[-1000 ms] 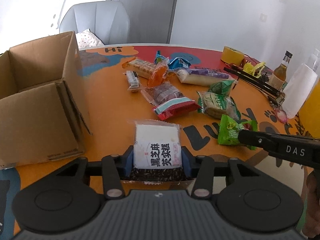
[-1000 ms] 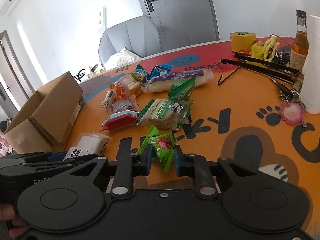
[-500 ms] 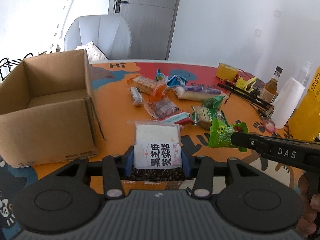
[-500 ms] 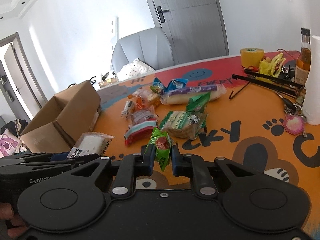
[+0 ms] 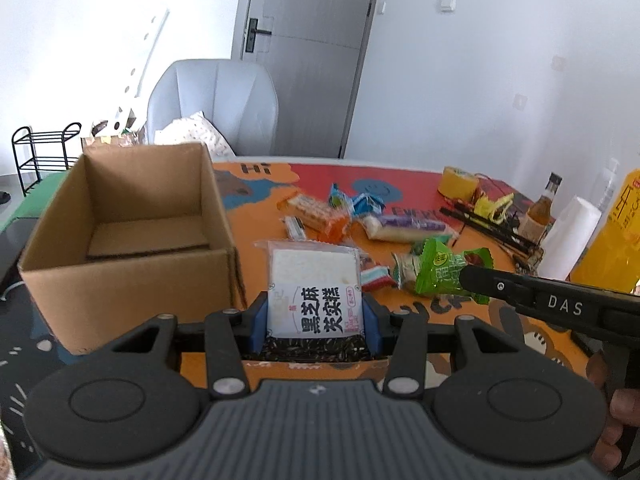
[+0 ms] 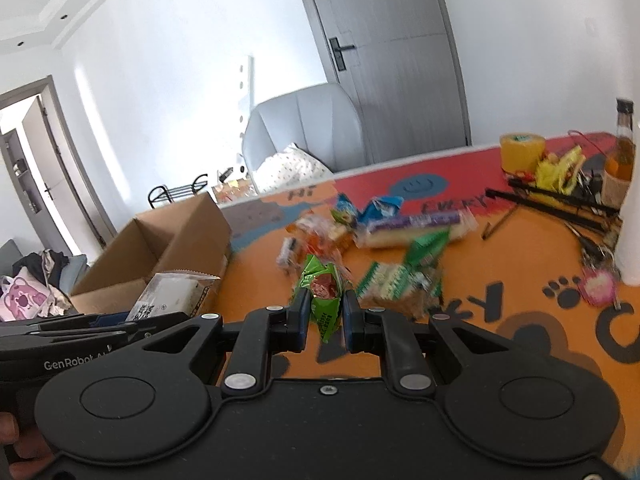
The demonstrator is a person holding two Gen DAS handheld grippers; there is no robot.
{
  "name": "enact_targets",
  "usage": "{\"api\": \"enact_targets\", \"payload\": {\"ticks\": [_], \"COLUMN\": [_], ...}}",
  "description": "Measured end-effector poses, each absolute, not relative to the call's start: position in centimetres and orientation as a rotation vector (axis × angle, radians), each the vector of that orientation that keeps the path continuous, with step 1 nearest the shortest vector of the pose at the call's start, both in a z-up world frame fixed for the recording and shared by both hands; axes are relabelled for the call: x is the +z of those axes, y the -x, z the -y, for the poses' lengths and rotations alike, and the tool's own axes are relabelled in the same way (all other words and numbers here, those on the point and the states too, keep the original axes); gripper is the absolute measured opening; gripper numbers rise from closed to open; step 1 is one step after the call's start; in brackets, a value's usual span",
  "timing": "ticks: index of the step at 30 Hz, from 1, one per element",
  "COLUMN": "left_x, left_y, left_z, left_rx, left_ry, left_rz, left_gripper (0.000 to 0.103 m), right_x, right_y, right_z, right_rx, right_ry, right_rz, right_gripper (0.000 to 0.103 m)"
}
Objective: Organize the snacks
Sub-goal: 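Carry both snacks over the cardboard box and open both tools to drop them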
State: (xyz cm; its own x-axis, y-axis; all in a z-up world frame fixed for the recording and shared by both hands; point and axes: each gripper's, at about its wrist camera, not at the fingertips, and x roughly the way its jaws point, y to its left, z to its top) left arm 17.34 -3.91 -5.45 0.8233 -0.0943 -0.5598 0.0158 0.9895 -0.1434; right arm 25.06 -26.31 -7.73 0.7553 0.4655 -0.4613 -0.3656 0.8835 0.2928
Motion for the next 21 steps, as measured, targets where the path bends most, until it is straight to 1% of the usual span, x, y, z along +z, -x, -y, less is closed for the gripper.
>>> {"api": "enact_targets", "payload": {"ticks": [13, 21], "left_x": [-2.2, -1.5], "left_y": [-16.6, -17.5], "left_z": [0.7, -2.3], "left_rx": [0.007, 0.063], "left_ry": [0.130, 0.153], "left_rz": [-0.515, -0.497], "left_gripper": [0.046, 0.046], "right_x": [-5.3, -4.3], "right_y": [-25.5, -26.0], "right_z": [22.4, 19.8], "right_rx": [0.553, 0.592], "right_ry": [-0.178, -0.156], "right_rz": [-0.484, -0.466], "right_gripper": [0.015, 0.015]}}
